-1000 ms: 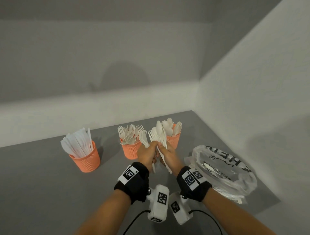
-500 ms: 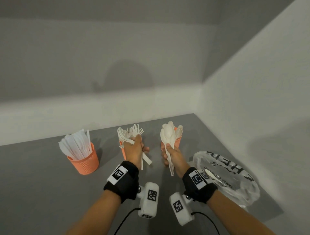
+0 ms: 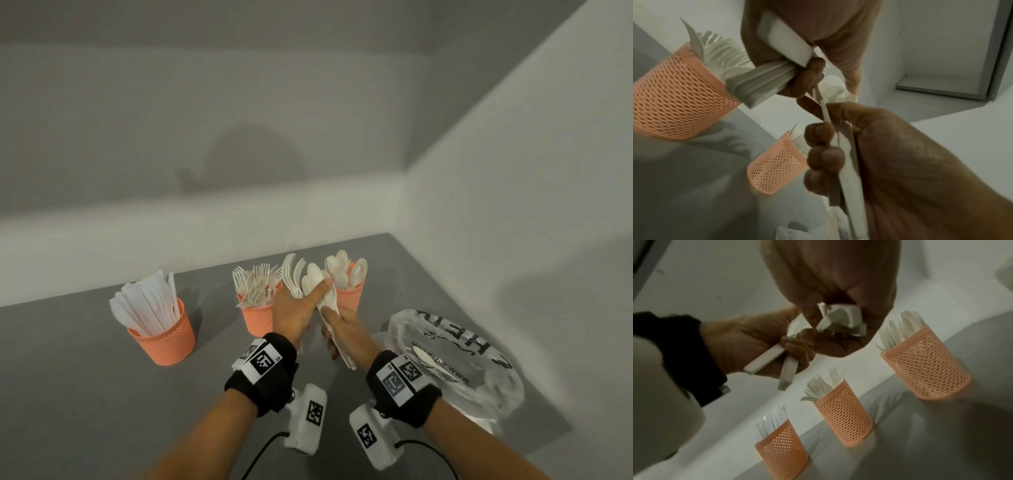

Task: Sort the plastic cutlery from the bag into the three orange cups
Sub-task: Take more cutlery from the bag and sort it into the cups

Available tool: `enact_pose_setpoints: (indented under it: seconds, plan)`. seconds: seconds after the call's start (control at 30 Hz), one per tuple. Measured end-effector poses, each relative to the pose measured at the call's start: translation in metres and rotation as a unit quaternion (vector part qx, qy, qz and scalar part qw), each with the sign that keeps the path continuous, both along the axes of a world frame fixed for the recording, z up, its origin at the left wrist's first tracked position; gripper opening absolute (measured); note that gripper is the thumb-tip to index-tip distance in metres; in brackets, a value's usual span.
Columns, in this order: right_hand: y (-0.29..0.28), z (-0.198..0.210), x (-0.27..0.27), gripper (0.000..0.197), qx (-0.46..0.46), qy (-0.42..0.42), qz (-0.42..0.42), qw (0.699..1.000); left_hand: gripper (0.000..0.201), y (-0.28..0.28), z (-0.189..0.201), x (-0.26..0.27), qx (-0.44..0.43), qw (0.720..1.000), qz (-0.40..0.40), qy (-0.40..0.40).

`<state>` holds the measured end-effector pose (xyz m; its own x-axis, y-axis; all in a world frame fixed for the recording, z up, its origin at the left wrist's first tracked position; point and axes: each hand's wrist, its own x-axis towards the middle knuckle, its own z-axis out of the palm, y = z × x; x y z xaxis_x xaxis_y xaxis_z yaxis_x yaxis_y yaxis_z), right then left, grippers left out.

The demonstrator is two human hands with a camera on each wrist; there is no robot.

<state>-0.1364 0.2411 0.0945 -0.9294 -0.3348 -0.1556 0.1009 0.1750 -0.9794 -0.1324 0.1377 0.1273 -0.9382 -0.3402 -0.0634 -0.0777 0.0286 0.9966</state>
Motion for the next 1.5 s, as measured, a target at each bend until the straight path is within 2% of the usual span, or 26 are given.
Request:
enact_pose_setpoints:
  seconds: [0.07,0.2,0.33,0.47,0.57,0.67,0.7,0.8,0.83,0.87,1.0,1.1,1.13,1.2,1.27,1.3,1.4,1.5]
  plan:
    - [0.003,0.000,0.001,0.027,0.004,0.020,0.003,1.000,0.038,0.000,-0.001,-0.001,-0.032,0.999,0.001,0.005]
    - [0.007,-0.004,0.001,0.032,-0.002,0.034,0.003,0.999,0.020,-0.005,0.001,-0.003,-0.095,0.995,-0.018,0.005]
    - [0.008,-0.004,-0.002,0.032,-0.049,-0.052,0.002,0.997,0.022,-0.006,0.006,-0.005,-0.163,0.986,-0.024,0.017]
    - [0.011,0.000,-0.004,0.046,-0.086,-0.122,0.041,0.988,0.012,-0.010,0.002,-0.005,-0.198,0.979,-0.035,0.021]
    - [0.015,0.003,-0.007,0.040,-0.036,-0.106,0.079,0.991,0.007,-0.011,0.000,-0.002,-0.184,0.981,-0.053,0.030]
    - [0.017,0.010,-0.009,0.034,-0.036,-0.124,0.102,0.986,0.014,-0.009,0.001,0.003,-0.188,0.975,-0.112,0.031]
    - [0.019,0.012,-0.010,0.035,-0.051,-0.133,0.112,0.984,0.017,-0.009,0.001,0.005,-0.172,0.976,-0.130,0.018]
    - [0.025,0.019,-0.015,0.035,-0.057,-0.132,0.167,0.975,0.025,-0.012,0.005,0.011,-0.050,0.980,-0.191,-0.022]
    - [0.026,0.021,-0.016,0.034,-0.037,-0.129,0.183,0.974,0.029,-0.014,0.007,0.012,-0.045,0.977,-0.206,-0.024]
    - [0.027,0.024,-0.017,0.032,-0.017,-0.125,0.193,0.973,0.032,-0.014,0.008,0.010,-0.075,0.974,-0.214,-0.016]
    - [0.022,0.042,-0.024,0.017,-0.006,-0.081,0.148,0.986,0.014,-0.013,0.012,-0.007,-0.220,0.965,-0.135,0.053]
    - [0.011,0.057,-0.037,0.026,-0.003,-0.004,0.079,0.997,0.010,-0.005,0.018,-0.020,-0.248,0.961,-0.084,0.087]
    - [0.008,0.059,-0.041,0.027,-0.017,0.006,0.062,0.998,0.013,-0.002,0.021,-0.024,-0.215,0.969,-0.078,0.092]
    - [0.005,0.061,-0.051,0.025,-0.073,-0.001,0.012,0.997,0.014,0.001,0.029,-0.030,-0.086,0.988,-0.093,0.082]
    - [0.011,0.063,-0.066,0.041,-0.169,-0.030,-0.055,0.984,0.019,-0.006,0.034,-0.036,0.021,0.994,-0.095,0.057]
    - [0.016,0.066,-0.075,0.044,-0.207,-0.033,-0.084,0.974,0.019,-0.014,0.035,-0.042,0.053,0.994,-0.082,0.048]
    - [0.032,0.082,-0.099,0.026,-0.267,0.018,-0.138,0.954,0.015,-0.042,0.034,-0.058,0.080,0.994,-0.015,0.071]
    - [0.035,0.091,-0.119,0.019,-0.302,0.040,-0.169,0.938,0.016,-0.071,0.036,-0.072,0.085,0.988,0.028,0.125]
